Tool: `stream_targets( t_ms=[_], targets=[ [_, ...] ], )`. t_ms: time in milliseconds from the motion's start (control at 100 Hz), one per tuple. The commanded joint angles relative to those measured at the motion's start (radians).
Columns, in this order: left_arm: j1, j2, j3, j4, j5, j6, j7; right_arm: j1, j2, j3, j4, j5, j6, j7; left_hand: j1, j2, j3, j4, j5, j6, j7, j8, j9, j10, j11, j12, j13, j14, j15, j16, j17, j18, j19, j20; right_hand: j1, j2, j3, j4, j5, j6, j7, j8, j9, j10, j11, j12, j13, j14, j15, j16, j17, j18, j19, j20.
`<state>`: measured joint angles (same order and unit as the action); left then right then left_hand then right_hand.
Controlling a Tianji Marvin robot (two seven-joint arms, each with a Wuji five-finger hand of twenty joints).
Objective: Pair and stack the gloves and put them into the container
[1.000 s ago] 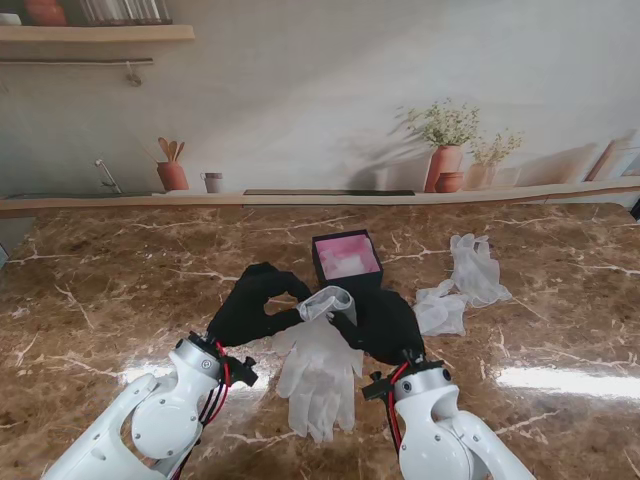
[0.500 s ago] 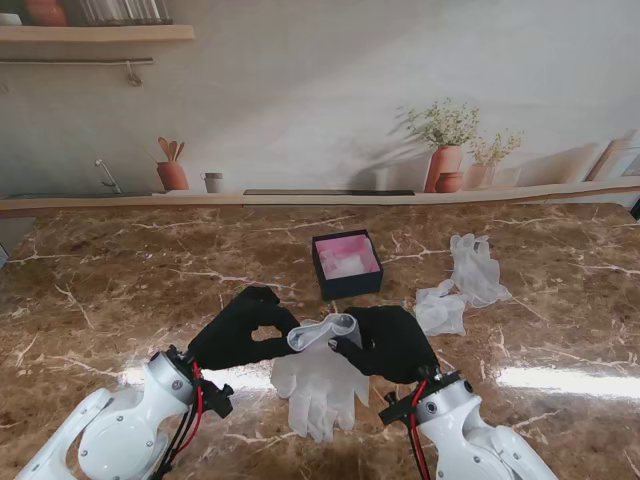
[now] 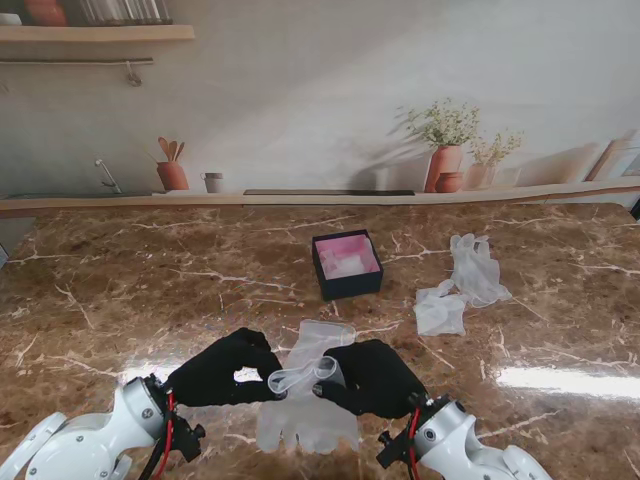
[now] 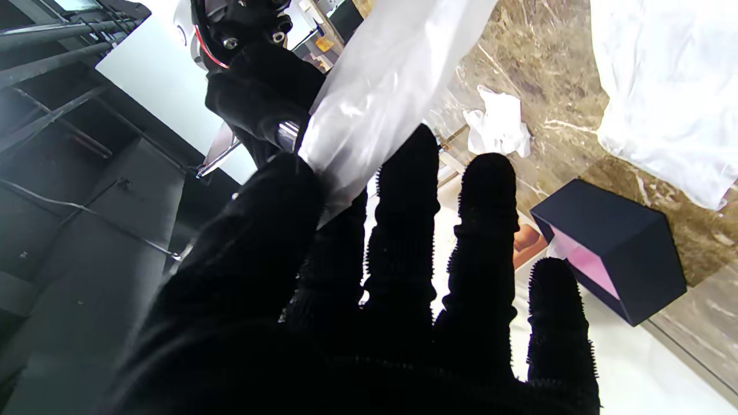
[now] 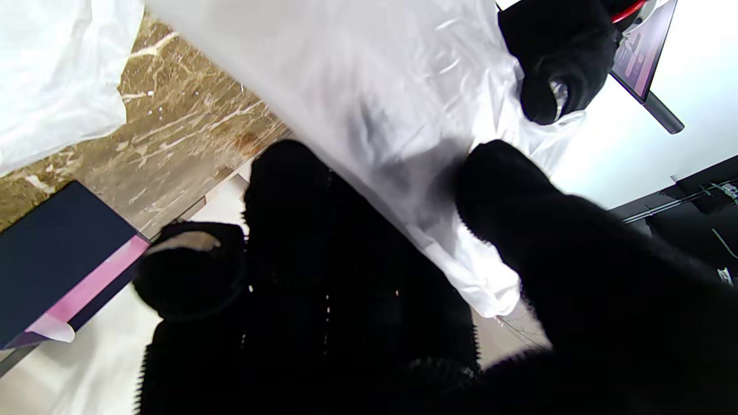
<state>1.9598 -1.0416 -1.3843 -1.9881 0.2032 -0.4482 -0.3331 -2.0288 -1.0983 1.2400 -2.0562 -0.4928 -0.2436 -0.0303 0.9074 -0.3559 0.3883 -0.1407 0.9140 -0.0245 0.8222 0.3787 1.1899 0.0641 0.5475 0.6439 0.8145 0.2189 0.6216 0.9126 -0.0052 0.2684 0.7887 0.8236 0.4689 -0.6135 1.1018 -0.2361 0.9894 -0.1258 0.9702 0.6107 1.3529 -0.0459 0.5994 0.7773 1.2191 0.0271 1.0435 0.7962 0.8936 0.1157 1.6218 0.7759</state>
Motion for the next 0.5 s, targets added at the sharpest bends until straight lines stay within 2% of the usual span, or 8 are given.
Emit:
stream_targets(
  t_ms=[0, 180, 490],
  targets=[
    [0.011, 0.007, -0.001, 0.007, 0.012, 0.014, 0.000, -0.006, 0.000, -0.008, 0.007, 0.009, 0.020, 0.020, -0.015, -0.013, 0.033, -0.007, 0.037, 0.003, 0.032, 0.015, 0.050, 0.010, 0.003, -0.011, 0.036, 0.014, 0.036, -0.007, -0.004, 0.012, 0.031, 0.009, 0.001, 0.001, 0.022, 0.000, 0.020, -0.005, 0.035, -0.008, 0.044, 0.029, -0.002, -0.008, 0.061, 0.002, 0.002, 0.000, 0.028, -0.013, 0.072, -0.015],
    [-0.021, 0.003, 0.020, 0.045, 0.041, 0.073, 0.007, 0.060, 0.001, -0.035, 0.051, 0.037, 0.097, 0.047, -0.022, -0.014, 0.052, -0.009, 0.031, 0.003, 0.029, 0.028, 0.044, 0.010, 0.006, -0.013, 0.025, 0.017, 0.037, -0.010, -0.016, 0.014, 0.026, 0.002, 0.003, 0.002, 0.015, 0.003, 0.015, -0.006, 0.032, -0.011, 0.041, 0.029, -0.004, -0.009, 0.060, 0.002, 0.002, -0.001, 0.029, -0.016, 0.075, -0.022],
    [-0.157, -0.016, 0.124, 0.154, 0.211, 0.223, 0.100, 0.253, -0.012, -0.120, 0.221, 0.109, 0.215, 0.062, -0.022, -0.006, 0.061, -0.011, 0.016, -0.007, 0.023, 0.046, 0.014, 0.013, 0.023, 0.000, -0.005, 0.018, 0.043, -0.005, -0.030, 0.010, 0.018, -0.005, 0.003, -0.002, 0.014, -0.001, 0.011, -0.008, 0.031, -0.017, 0.034, 0.031, -0.007, -0.011, 0.049, 0.004, -0.002, -0.002, 0.014, -0.017, 0.074, -0.033]
  ],
)
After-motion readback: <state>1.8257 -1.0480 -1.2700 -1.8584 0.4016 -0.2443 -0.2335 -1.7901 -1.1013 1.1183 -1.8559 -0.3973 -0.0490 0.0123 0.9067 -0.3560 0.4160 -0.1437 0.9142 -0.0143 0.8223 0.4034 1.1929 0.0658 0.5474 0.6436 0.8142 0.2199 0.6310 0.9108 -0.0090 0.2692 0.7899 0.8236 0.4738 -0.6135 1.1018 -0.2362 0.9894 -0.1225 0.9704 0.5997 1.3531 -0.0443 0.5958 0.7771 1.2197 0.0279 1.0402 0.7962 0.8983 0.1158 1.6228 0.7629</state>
